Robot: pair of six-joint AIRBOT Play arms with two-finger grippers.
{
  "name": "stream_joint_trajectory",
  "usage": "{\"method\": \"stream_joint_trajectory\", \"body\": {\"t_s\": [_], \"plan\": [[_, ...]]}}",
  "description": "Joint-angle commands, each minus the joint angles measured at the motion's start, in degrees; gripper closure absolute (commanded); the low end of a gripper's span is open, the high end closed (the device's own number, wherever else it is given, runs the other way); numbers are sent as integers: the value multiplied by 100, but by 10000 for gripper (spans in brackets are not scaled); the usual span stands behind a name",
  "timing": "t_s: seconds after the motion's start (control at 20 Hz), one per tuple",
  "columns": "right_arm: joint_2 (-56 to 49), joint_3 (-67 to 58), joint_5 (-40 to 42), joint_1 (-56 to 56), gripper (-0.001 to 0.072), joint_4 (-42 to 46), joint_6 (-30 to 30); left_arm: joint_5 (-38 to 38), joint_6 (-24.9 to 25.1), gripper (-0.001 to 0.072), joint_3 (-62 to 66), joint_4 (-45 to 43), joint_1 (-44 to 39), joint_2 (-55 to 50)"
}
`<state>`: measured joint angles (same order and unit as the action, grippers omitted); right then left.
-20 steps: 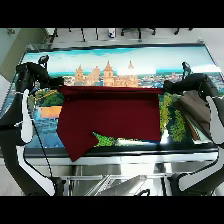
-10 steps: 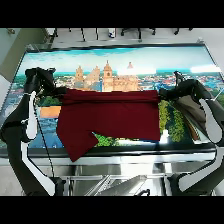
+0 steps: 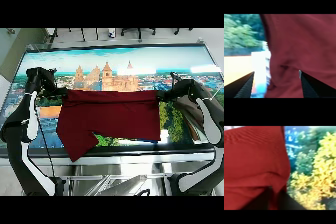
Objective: Fold the shirts.
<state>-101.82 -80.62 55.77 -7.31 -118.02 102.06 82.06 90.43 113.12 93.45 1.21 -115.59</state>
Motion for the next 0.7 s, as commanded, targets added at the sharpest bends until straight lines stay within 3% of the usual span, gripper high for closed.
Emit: {"method": "stream_joint_trajectory", "body": {"t_s": [0.0,0.25,0.35,0.65], "plan": [[367,-72,409,13,266,-155,33,374,4,88,7,111,-39,273],[1469,-39,1720,-516,270,-157,179,1526,61,89,-122,122,317,1231],[2065,693,1967,-815,275,-164,428,1641,59,89,-1051,136,584,1912],[3491,3648,1272,-1871,276,-236,874,273,376,90,-5796,1836,1467,4072]]}}
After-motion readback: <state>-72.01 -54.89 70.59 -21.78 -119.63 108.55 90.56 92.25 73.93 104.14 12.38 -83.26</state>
